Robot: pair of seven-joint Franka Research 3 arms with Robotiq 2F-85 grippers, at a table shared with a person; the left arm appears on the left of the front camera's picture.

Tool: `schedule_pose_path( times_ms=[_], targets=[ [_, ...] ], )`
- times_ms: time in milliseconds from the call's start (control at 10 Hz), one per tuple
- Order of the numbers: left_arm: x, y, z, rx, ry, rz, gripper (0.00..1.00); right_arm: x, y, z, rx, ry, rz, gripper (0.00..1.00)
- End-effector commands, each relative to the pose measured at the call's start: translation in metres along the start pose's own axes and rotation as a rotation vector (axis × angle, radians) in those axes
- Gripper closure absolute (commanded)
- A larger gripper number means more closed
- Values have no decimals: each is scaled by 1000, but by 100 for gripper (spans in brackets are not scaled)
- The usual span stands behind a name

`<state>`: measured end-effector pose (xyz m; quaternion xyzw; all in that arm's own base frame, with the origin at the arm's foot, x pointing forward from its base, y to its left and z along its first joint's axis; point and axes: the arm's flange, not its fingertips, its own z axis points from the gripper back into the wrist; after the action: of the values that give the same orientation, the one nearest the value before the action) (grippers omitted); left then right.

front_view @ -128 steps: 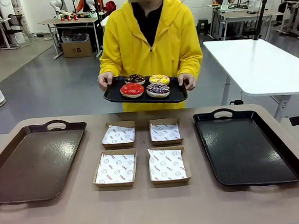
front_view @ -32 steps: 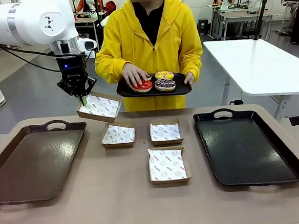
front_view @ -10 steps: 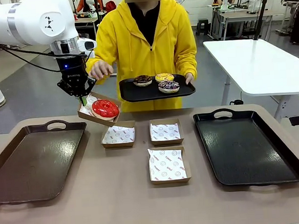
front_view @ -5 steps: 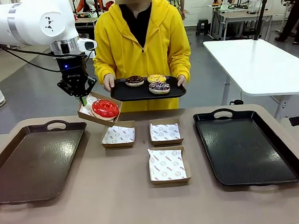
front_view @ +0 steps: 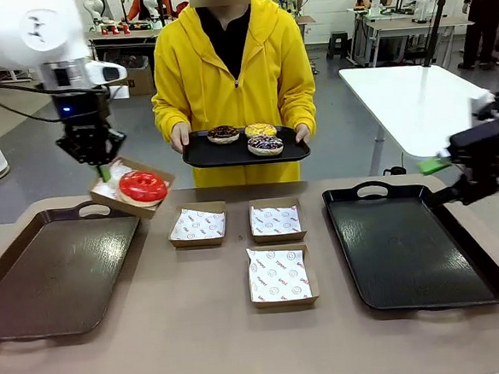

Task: Individually package the donuts and arrange them on the tray.
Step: Place the picked Paper togo box on the Handle tray while simultaneously picking up another Paper togo box from the table with the other hand.

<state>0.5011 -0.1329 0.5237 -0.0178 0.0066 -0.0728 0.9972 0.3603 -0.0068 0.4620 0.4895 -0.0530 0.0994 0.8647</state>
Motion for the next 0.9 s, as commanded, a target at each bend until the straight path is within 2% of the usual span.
schedule_pose_path(
  times_ms=[0, 200, 500, 700, 800],
  targets=[
    [-44, 25, 4, -12, 23, -25, 99, 27, 22, -26, -134, 97, -8, 0],
    [-70, 45, 6, 25, 2, -9, 99, 53, 36, -74, -262, 152, -4, 0],
    [-88, 60, -14, 92, -15, 4, 99, 73, 38, -133, -355, 170, 40, 0],
    [-91, 70, -25, 89, -9, 11, 99, 76, 31, -146, -345, 162, 60, 0],
    [-87, 58, -13, 73, 13, 13, 99, 73, 29, -144, -289, 150, 81, 0]
  ],
)
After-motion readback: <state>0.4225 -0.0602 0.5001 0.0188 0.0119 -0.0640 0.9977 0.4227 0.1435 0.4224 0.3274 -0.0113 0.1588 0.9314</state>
